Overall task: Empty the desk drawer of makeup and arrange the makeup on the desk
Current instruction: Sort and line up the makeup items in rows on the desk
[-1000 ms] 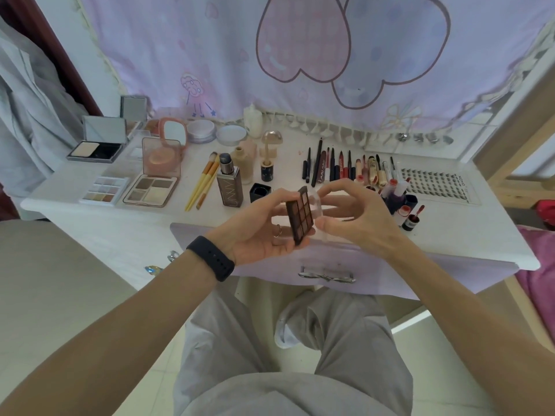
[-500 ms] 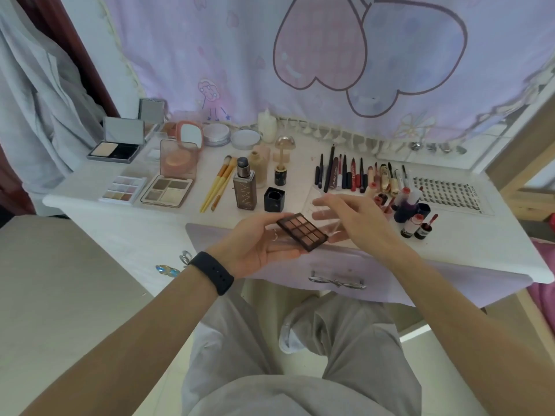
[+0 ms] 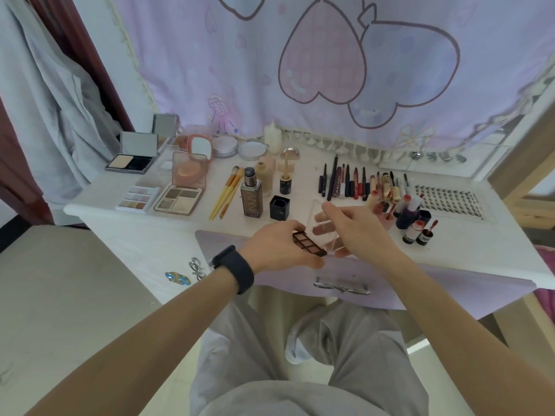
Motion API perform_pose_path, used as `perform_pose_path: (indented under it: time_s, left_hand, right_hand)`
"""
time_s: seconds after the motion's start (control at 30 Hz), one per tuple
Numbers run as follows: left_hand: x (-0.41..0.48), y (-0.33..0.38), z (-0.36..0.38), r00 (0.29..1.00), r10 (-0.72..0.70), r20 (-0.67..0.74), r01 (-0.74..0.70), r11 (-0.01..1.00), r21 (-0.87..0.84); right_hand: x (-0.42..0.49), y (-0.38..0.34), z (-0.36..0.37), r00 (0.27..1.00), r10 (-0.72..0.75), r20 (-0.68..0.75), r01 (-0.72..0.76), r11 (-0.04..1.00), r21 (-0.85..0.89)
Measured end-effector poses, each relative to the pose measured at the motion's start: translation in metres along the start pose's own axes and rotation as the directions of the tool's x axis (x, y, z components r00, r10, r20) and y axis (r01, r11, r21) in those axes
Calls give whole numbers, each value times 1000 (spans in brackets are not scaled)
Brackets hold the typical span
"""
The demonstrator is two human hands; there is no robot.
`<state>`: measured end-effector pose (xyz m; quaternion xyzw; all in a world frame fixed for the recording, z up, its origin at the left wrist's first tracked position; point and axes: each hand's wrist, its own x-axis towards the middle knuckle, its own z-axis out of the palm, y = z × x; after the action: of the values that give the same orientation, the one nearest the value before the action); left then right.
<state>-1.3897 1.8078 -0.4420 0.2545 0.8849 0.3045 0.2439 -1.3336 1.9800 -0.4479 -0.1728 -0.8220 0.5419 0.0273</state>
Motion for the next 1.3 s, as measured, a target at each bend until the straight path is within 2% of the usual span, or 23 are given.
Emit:
perform_pose_path:
  time_s: [0.13,0.33,0.4,0.5,0.57,0.63,0.67,0.83,0.93,1.03,1.1,1.3]
  left_hand:
    - [-7,-8,1,999,20,-47,-22,998,-52]
    - [-30,-33,1,989,-7,-147,-21,982,-188]
    - [-45,-47,-5,981,-31,-190,-13,973,-229]
    - [-69,-72,-26,952,-88,-292,19,973,-232]
    - [-81,-90,-44,923,-145,-357,46,961,-273]
    - [-89,-108,-64,881,-211,-423,80,948,-307]
    - [-90,-117,-74,857,-243,-455,97,942,-321]
    - [-83,-165,-126,716,-371,-591,125,902,-414]
    - [-73,-191,-164,620,-412,-668,153,898,-412]
    - [-58,-215,-197,534,-455,-712,241,890,-387]
    - [-47,-231,-214,511,-477,-715,287,879,-381]
    - [-17,-254,-235,531,-528,-663,518,821,-239]
  right_hand:
    - [-6,2,0,1000,-1,9,0,998,66]
    - [-14,-1,15,995,-62,79,57,996,70]
    - [-14,4,19,992,-124,-9,123,992,-32]
    - [-7,13,27,952,-265,-153,206,925,-321]
    - [3,20,34,925,-360,-124,245,811,-532]
    - [13,26,43,933,-353,-66,211,688,-694]
    - [15,27,47,945,-323,-59,181,663,-726]
    - [21,35,61,950,-308,-50,144,576,-804]
    - [22,36,64,953,-300,-48,132,548,-826]
    - [22,35,68,951,-305,-61,122,546,-829]
    - [24,36,70,955,-291,-63,110,541,-833]
    - [25,39,71,960,-268,-80,83,548,-833]
